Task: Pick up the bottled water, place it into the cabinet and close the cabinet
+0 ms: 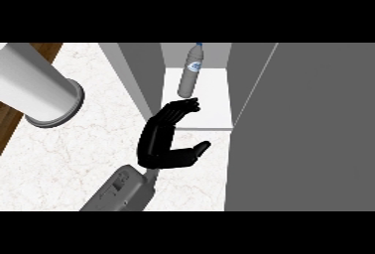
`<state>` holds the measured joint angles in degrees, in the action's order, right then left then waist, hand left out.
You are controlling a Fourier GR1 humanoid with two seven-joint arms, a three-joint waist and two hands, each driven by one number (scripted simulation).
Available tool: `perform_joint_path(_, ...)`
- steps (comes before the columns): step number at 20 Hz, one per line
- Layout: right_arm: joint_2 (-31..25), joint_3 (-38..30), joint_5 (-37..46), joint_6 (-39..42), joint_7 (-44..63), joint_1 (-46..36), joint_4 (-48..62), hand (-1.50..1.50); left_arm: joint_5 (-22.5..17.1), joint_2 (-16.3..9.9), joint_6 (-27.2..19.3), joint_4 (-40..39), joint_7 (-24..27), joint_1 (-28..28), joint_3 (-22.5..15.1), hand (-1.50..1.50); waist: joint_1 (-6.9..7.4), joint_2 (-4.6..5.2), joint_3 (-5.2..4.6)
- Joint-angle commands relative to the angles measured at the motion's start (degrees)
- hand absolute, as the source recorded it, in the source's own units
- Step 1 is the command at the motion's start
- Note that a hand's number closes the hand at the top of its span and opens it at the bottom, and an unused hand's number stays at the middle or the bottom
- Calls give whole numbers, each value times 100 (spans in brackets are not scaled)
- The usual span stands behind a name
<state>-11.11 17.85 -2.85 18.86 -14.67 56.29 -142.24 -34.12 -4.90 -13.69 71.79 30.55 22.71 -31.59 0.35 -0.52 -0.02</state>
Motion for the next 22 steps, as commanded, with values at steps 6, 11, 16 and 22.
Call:
perform_joint_path(6,-950,322,712,685,225,222,-781,150,-25,-1068,174,1812,-261,-1491,-121,150,39,-19,-5)
perform_joint_path(11,-1152,852,1300,839,-39,154,-1033,150,-188,-1465,205,2113,-50,-2158,263,-150,-48,-44,-16)
perform_joint_path(16,-1460,1344,1428,965,150,63,-1042,150,-644,-1943,600,2635,-37,-2789,706,-150,-17,-39,-23)
perform_joint_path(22,-1715,2214,1579,1091,600,-558,-1139,150,-1124,-2158,827,2918,-171,-3090,1096,-150,70,-54,-50)
